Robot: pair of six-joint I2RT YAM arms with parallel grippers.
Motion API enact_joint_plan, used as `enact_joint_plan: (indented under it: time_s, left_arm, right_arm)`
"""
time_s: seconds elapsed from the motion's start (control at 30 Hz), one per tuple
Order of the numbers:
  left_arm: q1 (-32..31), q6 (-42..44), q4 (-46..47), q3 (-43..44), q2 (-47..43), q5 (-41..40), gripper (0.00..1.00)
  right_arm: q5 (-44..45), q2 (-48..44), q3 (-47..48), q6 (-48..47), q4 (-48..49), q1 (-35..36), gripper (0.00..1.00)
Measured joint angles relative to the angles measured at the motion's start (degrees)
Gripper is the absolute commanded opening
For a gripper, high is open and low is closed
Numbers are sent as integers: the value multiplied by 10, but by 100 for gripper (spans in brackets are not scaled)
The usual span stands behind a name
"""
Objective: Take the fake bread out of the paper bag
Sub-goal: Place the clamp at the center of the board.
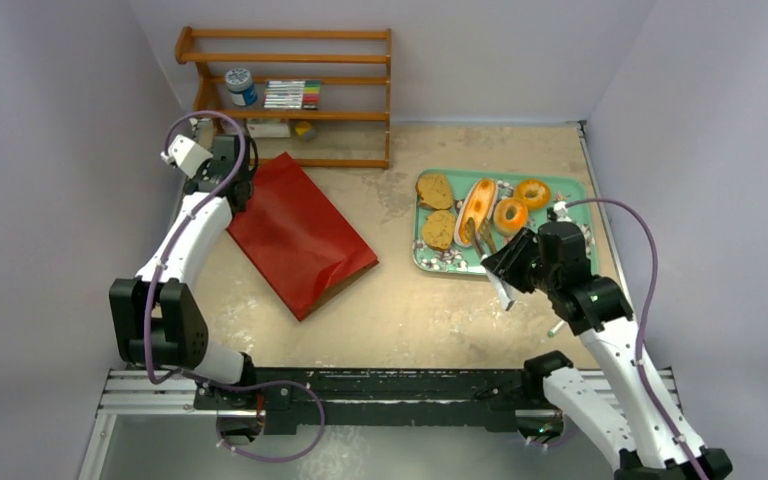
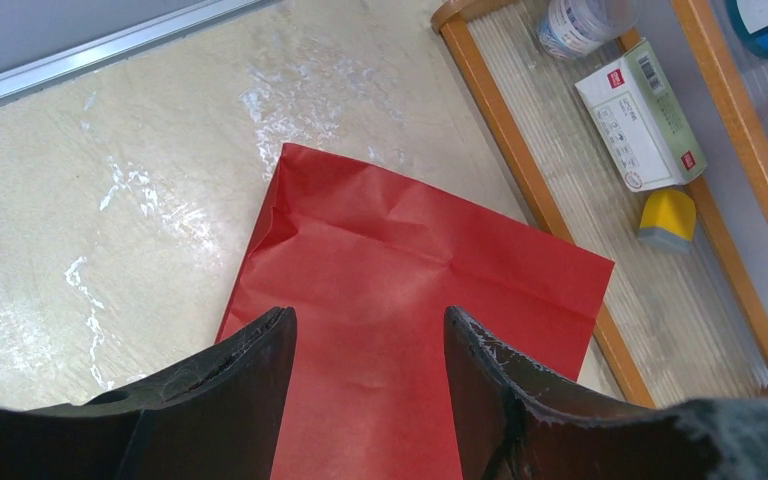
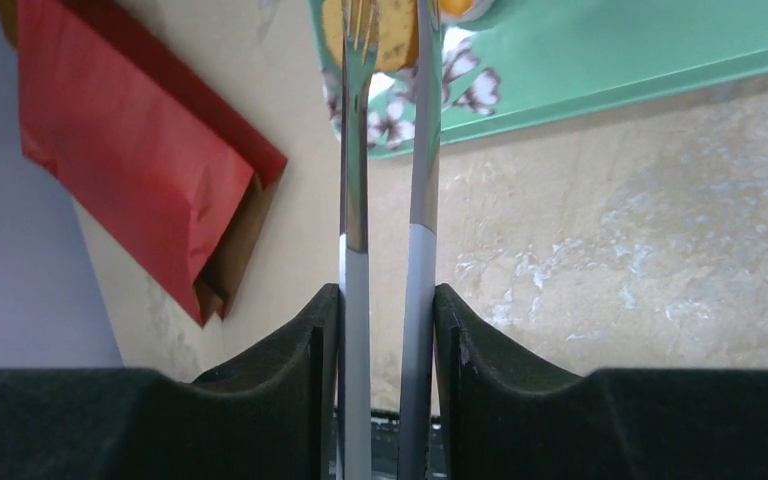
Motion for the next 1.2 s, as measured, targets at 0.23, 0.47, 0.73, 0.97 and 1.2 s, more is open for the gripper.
enact_joint_plan:
  time_s: [0.23, 0.47, 0.73, 0.97, 1.2]
  left_arm:
    - [10, -5, -17, 33, 40, 3, 56]
    - [85, -11, -49, 50, 77, 43, 56]
    - [113, -10, -61, 51, 79, 48, 56]
    - [116, -11, -58, 60, 95, 46, 56]
    - [116, -11, -56, 61, 111, 45, 56]
  right_arm:
    - [2, 82, 29, -41, 44, 183, 38]
    - [47, 233, 84, -64, 123, 390, 38]
    - [67, 295, 85, -87, 161, 478, 37]
    - [66, 292, 84, -87, 167, 518, 37]
    - [62, 281, 59, -85, 196, 518, 37]
